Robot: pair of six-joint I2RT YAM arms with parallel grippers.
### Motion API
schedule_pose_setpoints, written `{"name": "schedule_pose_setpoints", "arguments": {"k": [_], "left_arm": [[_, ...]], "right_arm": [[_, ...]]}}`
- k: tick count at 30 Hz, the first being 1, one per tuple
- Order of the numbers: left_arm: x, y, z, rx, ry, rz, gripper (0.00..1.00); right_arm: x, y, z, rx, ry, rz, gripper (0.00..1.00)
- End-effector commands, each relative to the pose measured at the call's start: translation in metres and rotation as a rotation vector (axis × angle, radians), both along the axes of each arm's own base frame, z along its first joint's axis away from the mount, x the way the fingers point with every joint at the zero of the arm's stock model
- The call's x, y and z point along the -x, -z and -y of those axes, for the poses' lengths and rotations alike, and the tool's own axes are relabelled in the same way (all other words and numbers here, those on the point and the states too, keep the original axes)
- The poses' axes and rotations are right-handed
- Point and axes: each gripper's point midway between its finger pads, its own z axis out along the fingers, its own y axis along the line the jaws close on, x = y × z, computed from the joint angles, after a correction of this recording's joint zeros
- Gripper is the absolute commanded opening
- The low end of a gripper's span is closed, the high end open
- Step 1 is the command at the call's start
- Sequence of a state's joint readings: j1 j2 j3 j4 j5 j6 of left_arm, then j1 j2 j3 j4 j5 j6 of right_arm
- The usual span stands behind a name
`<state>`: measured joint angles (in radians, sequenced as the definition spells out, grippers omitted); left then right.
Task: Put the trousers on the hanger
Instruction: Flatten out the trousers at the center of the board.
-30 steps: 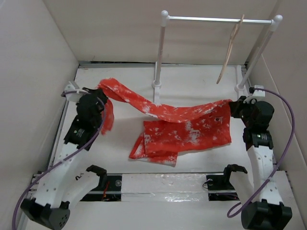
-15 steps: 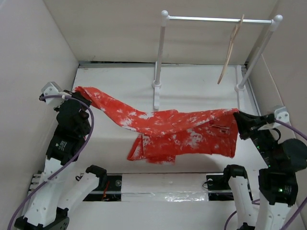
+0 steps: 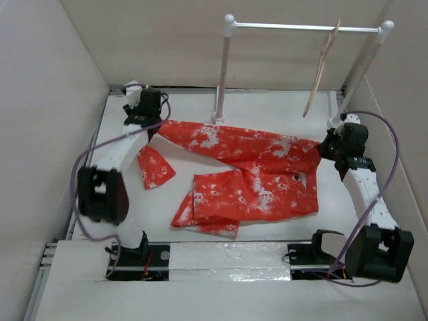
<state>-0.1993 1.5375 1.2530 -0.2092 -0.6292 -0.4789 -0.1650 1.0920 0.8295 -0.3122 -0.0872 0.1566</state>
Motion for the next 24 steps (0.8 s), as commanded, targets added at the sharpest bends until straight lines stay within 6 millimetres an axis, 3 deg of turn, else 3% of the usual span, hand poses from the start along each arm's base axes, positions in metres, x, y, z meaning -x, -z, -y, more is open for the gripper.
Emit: {"name": "schedule_pose_setpoints", "arguments": {"k": [1, 2, 3, 4, 6, 7, 8, 9, 10, 11, 12, 13, 14, 15, 16, 18, 19, 20, 24], "left_arm": [[-0.057, -0.032, 0.03, -0.028, 0.09, 0.018, 0.45], [-0.056, -0.003, 0.03, -0.062, 0.073, -0.096, 0.55], [-0.057, -0.004, 0.035, -0.061, 0.077, -0.093, 0.65], [-0.057, -0.008, 0.036, -0.055, 0.081, -0.075, 0.75], [-0.046, -0.015, 0.032, -0.001, 0.091, -0.007, 0.8], [-0.034, -0.001, 0.029, 0.04, 0.082, -0.013, 0.8], [-0.027, -0.019, 0.03, 0.097, 0.092, 0.054, 0.8], [-0.021, -0.02, 0.027, 0.131, 0.084, 0.072, 0.79], [-0.006, 0.0, 0.027, 0.155, 0.074, 0.043, 0.77], [0.003, -0.011, 0.028, 0.2, 0.065, 0.102, 0.76], [0.011, -0.005, 0.028, 0.223, 0.053, 0.105, 0.74], [0.028, 0.022, 0.025, 0.234, 0.029, 0.062, 0.71], [0.038, 0.02, 0.021, 0.265, -0.004, 0.102, 0.69], [0.045, 0.027, 0.018, 0.271, -0.024, 0.105, 0.68], [0.061, 0.051, 0.006, 0.264, -0.073, 0.066, 0.63], [0.073, 0.062, -0.007, 0.292, -0.123, 0.071, 0.61], [0.08, 0.078, -0.011, 0.301, -0.124, 0.04, 0.62], [0.076, 0.086, -0.013, 0.345, -0.109, 0.034, 0.64], [0.071, 0.124, -0.014, 0.359, -0.119, -0.103, 0.66]], "right_arm": [[-0.048, -0.067, 0.044, 0.08, 0.178, 0.217, 0.14], [-0.049, -0.065, 0.044, 0.079, 0.18, 0.208, 0.27], [-0.049, -0.065, 0.044, 0.079, 0.177, 0.212, 0.46], [-0.045, -0.064, 0.041, 0.079, 0.165, 0.223, 0.76], [-0.042, -0.072, 0.033, 0.073, 0.121, 0.28, 0.89], [-0.039, -0.073, 0.027, 0.075, 0.105, 0.294, 0.94], [-0.031, -0.077, 0.013, 0.057, 0.049, 0.328, 0.94], [-0.027, -0.079, -0.001, 0.049, 0.009, 0.346, 0.94], [-0.023, -0.082, -0.012, 0.046, -0.022, 0.365, 0.88], [-0.013, -0.086, -0.021, 0.046, -0.048, 0.396, 0.81], [-0.009, -0.089, -0.031, 0.041, -0.077, 0.412, 0.69], [-0.005, -0.092, -0.049, 0.037, -0.138, 0.424, 0.26], [0.001, -0.091, -0.062, 0.026, -0.185, 0.424, 0.07], [0.008, -0.092, -0.072, 0.023, -0.221, 0.436, 0.0], [0.014, -0.092, -0.092, 0.023, -0.295, 0.441, 0.0], [0.028, -0.095, -0.114, 0.017, -0.382, 0.46, 0.0], [0.033, -0.085, -0.125, 0.014, -0.424, 0.448, 0.0], [0.041, -0.083, -0.144, 0.001, -0.489, 0.451, 0.0], [0.055, -0.064, -0.177, 0.014, -0.614, 0.411, 0.12]]}}
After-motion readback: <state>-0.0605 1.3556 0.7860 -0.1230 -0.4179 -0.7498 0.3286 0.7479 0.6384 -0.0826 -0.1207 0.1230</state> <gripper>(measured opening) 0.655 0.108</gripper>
